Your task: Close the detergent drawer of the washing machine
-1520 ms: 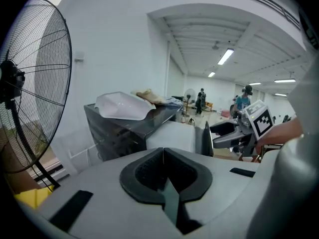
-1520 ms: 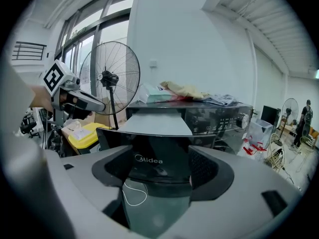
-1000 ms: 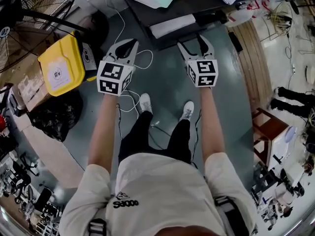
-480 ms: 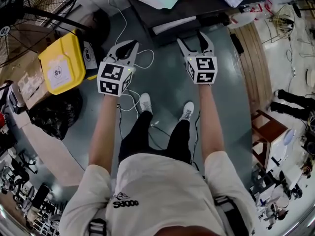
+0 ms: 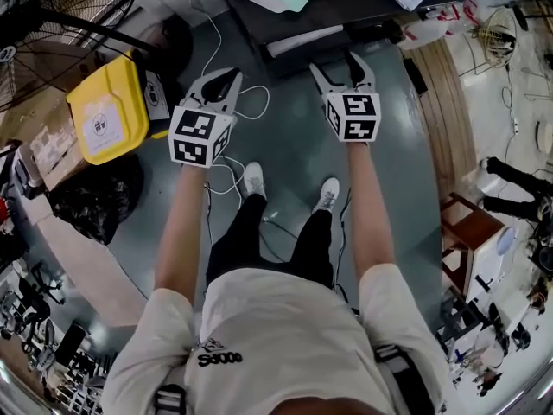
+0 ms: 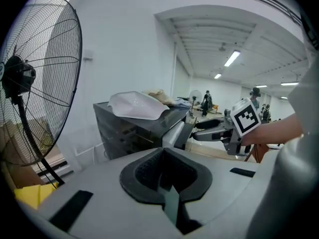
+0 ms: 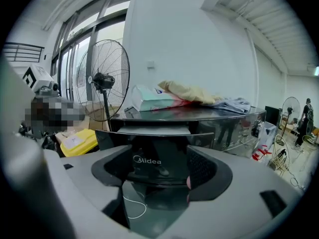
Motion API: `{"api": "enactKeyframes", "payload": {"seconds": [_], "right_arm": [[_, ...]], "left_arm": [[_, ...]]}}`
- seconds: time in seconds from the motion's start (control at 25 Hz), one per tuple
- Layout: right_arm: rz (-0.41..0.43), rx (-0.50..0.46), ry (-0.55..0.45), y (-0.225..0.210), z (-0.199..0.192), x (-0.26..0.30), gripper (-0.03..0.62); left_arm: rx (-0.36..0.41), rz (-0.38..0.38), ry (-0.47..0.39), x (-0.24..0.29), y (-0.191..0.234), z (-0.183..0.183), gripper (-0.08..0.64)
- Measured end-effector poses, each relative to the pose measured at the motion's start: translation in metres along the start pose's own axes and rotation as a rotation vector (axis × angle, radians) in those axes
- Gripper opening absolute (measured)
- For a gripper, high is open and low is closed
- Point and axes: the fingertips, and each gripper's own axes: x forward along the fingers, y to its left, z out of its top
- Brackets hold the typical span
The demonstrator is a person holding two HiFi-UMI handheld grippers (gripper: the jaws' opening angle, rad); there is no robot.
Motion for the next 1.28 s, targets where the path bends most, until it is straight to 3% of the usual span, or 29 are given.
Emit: {"api": "enactKeyframes", "payload": {"seconds": [0.36, 0.72, 1.28], "right_arm": [[0.000, 0.005, 0.001, -0.002, 0.017, 0.032, 0.305], [-0.005, 0.012, -0.046, -0.003, 0.020, 0.036, 0.305], [0.000, 0.017, -0.033, -0.003, 0.020, 0.041, 0.305]], "left_arm": [[-0.017, 0.005, -0.008, -0.001, 0.000, 0.000, 0.018], [-0.024, 0.016, 0.003, 0.000, 0.014, -0.007, 0.018], [-0.036, 0.022, 0.011, 0.005, 0.020, -0.011, 0.018]]}}
